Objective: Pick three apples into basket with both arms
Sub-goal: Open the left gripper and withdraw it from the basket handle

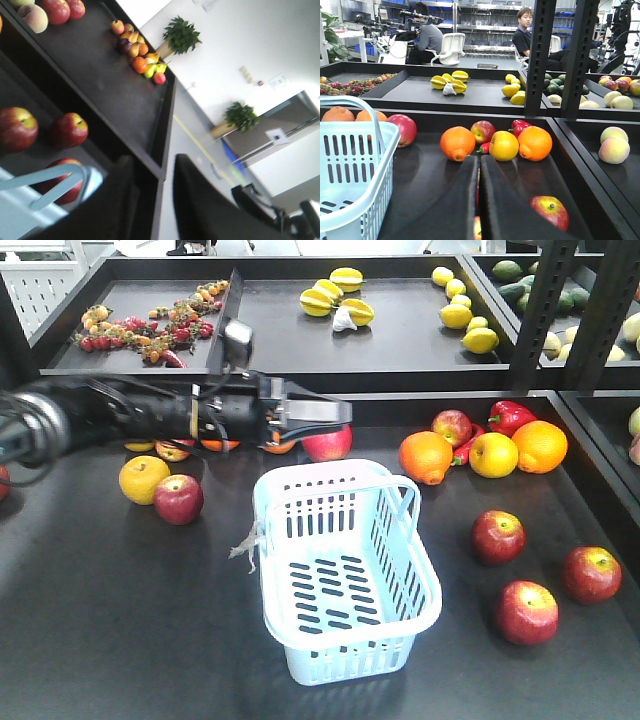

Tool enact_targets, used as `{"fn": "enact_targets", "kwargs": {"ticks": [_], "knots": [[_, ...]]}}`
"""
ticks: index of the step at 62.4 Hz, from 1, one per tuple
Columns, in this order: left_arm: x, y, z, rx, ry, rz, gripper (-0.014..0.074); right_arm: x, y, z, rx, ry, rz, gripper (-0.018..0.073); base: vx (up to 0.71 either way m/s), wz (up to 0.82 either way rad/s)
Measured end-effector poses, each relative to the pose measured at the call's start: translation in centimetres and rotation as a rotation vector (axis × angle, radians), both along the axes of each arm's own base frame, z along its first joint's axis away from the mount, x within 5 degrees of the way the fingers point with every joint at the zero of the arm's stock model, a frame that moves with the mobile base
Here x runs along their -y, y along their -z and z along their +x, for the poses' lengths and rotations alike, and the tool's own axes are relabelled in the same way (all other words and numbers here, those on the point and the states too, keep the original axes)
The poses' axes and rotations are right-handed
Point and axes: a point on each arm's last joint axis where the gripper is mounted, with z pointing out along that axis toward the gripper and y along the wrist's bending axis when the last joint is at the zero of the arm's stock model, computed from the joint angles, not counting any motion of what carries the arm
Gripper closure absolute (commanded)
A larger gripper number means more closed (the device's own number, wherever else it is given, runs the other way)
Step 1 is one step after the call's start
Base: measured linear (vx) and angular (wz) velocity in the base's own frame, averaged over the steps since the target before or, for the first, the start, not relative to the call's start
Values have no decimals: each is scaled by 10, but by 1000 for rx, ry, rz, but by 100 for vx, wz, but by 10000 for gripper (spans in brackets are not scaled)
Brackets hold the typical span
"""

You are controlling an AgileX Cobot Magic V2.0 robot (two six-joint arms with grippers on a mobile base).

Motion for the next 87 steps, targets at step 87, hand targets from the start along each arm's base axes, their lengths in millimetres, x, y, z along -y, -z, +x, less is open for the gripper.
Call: {"fn": "enact_targets", "kwargs": {"ticks": [87], "knots": [[-105,-5,-314,327,-277,296,605,0,0,0,0,0,0,563,0,0]]}}
